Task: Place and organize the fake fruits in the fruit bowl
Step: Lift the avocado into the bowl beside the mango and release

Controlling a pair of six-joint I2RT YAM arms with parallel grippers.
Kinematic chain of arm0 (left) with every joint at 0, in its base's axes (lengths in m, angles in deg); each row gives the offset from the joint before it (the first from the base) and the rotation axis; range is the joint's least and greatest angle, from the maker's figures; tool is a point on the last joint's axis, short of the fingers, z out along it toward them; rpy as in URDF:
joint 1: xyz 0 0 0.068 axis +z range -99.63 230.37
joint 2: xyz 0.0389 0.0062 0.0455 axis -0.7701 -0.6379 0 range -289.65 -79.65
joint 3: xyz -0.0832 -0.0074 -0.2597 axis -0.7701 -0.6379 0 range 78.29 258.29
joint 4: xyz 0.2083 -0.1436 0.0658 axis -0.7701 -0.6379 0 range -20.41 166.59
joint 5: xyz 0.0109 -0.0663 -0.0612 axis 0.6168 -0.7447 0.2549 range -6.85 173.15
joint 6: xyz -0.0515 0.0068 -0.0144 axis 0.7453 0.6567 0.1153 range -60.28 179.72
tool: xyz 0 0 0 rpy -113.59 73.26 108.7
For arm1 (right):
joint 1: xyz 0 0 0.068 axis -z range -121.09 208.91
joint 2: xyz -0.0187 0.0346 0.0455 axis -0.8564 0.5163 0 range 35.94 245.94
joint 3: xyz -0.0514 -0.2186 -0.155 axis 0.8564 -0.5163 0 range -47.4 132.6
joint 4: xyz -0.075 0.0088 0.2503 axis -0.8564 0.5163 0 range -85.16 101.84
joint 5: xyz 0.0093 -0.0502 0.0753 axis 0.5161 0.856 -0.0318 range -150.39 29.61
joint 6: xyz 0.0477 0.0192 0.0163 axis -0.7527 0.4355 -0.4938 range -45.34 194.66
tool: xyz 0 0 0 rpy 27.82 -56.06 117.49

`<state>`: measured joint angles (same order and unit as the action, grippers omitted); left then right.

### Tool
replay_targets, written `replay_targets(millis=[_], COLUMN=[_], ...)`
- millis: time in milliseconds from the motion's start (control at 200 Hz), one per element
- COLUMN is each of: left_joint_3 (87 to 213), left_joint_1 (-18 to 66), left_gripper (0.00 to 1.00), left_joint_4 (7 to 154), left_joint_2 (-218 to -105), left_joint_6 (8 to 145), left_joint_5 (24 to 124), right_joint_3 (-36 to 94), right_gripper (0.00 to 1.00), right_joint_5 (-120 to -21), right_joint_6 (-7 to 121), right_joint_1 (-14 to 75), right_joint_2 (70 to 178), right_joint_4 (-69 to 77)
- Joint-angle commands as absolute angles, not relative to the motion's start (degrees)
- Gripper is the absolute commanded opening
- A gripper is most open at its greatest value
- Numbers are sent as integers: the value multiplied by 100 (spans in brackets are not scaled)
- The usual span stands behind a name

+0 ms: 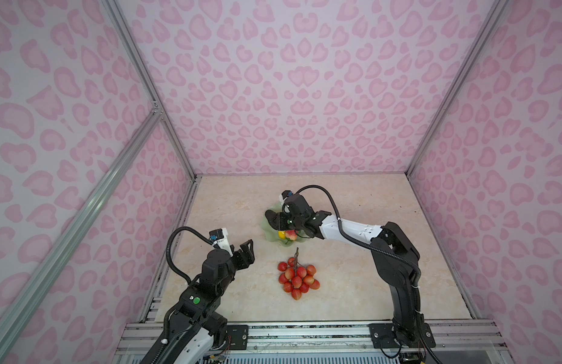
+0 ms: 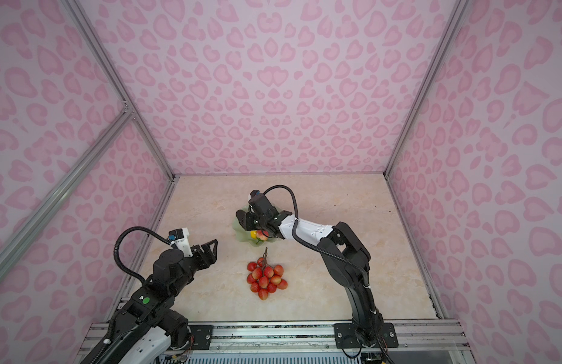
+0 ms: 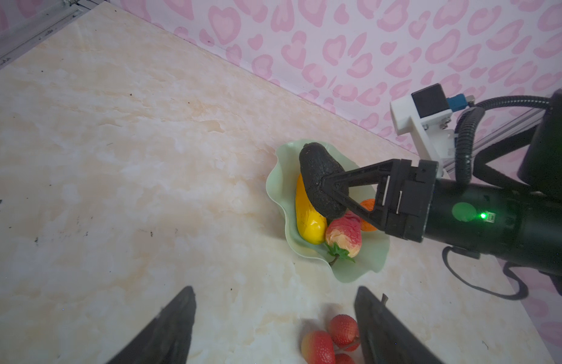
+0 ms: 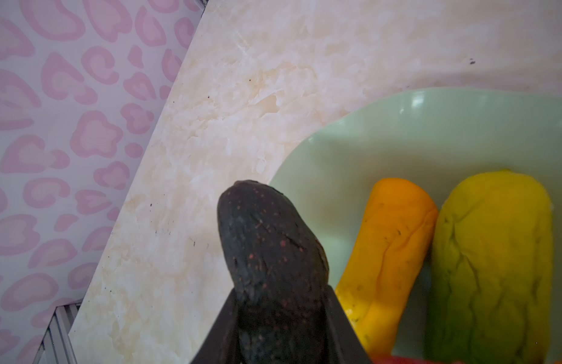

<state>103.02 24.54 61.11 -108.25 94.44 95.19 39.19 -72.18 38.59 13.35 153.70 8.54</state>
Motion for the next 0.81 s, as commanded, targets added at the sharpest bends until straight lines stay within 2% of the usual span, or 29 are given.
replay_targets(millis=[0, 115, 515, 695, 800], left_joint_3=[10299, 10299, 10400, 10543, 10677], left_joint_1=[2461, 2457, 2459, 2461, 2448], left_gripper=[81, 81, 81, 79, 76], left_joint_4=[6051, 6027, 6032, 6230, 6445], left_joint_2=[-10796, -10800, -10836, -11156, -11622], left_joint_6=[9426, 9409, 9376, 9277, 9183], left_joint_5=[9624, 9626, 9501, 8995, 8410], right_joint_3=[3953, 3983, 4159, 3204, 2508], right_gripper=[32, 43, 61, 68, 77], right_joint_5=[-7156, -7147, -6994, -6756, -6618], right_joint_6=[3444, 3405, 3922, 4242, 4604], right_joint_1=[1369, 1392, 1456, 1759, 2015], right_joint_2=[15531, 15664, 15216, 14186, 13412], right_joint_4=[657, 669, 925, 511, 369])
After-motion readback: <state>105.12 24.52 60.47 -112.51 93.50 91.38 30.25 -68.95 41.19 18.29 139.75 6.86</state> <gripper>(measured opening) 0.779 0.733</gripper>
